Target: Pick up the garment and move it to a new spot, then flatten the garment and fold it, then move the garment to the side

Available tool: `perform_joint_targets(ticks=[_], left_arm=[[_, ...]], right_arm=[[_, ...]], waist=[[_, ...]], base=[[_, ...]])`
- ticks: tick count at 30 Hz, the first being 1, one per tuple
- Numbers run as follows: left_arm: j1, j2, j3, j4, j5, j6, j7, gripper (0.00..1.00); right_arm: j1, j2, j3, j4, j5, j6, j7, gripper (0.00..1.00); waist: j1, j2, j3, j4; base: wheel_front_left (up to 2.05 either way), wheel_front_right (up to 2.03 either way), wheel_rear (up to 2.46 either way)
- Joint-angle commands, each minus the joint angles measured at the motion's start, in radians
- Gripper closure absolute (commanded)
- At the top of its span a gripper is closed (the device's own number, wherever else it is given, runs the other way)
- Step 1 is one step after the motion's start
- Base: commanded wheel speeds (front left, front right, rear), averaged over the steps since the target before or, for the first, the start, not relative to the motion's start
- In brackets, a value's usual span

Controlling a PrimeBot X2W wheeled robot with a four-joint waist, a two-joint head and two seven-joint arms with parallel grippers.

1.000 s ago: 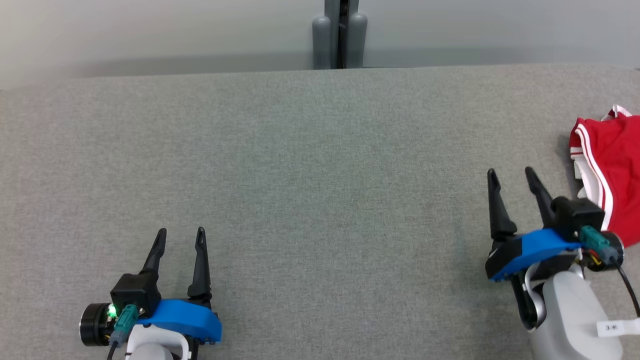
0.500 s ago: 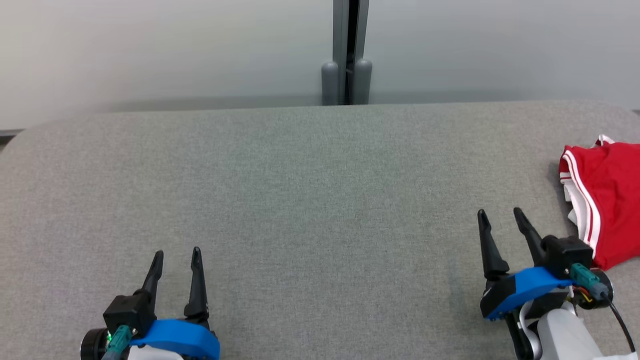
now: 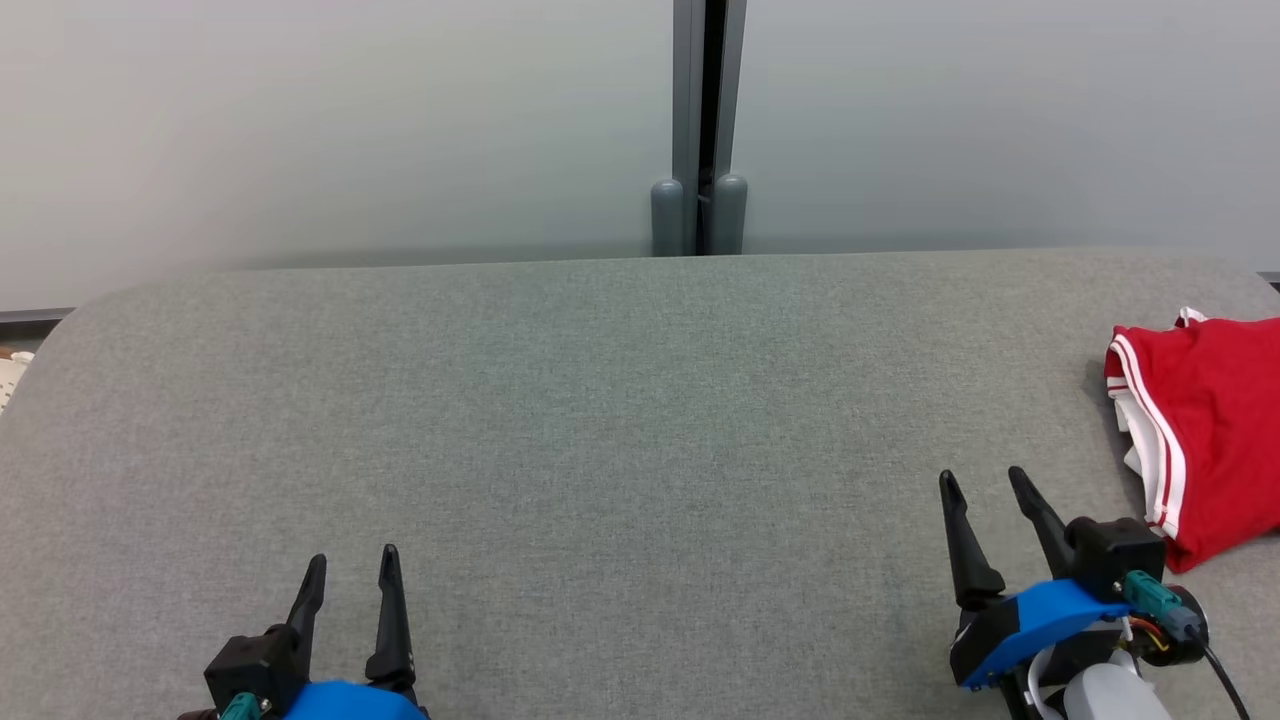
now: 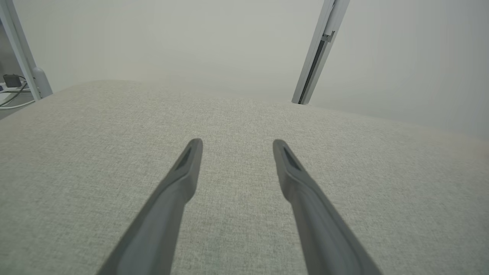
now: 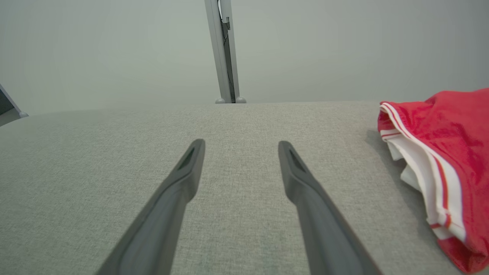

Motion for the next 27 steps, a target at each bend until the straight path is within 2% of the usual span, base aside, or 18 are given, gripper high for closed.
perform_joint_targets(ticks=[1, 8, 9, 13, 27], left_arm=[[0.005, 0.000, 0.002, 0.001, -0.005, -0.005, 0.000, 0.00], [0.016, 0.000, -0.005, 0.005, -0.040, -0.022, 0.000, 0.00], [0.009, 0.000, -0.005, 0.005, -0.041, -0.021, 0.000, 1.00], [0.024, -0.001, -0.004, 0.036, -0.046, -0.021, 0.009, 1.00], [0.001, -0.001, 0.026, -0.003, -0.294, -0.026, 0.079, 1.00]], right_arm=[[0.021, -0.003, 0.004, 0.001, 0.007, 0.000, -0.004, 0.00], [0.032, -0.003, 0.023, 0.007, 0.019, 0.000, -0.004, 0.00], [0.014, 0.000, 0.021, 0.007, 0.011, 0.000, 0.000, 1.00], [0.027, 0.004, 0.018, 0.037, 0.015, 0.000, 0.008, 1.00], [0.042, 0.003, -0.004, -0.027, 0.293, 0.000, 0.079, 1.00]], waist=[[0.0001, 0.0000, -0.003, 0.000], [0.0001, 0.0000, -0.014, 0.003], [0.0001, 0.0000, -0.014, 0.004], [0.0001, 0.0000, -0.015, 0.004], [0.0001, 0.0000, -0.015, 0.009]], base=[[0.00, 0.00, 0.00], [0.00, 0.00, 0.00], [0.00, 0.00, 0.00], [0.00, 0.00, 0.00], [0.00, 0.00, 0.00]])
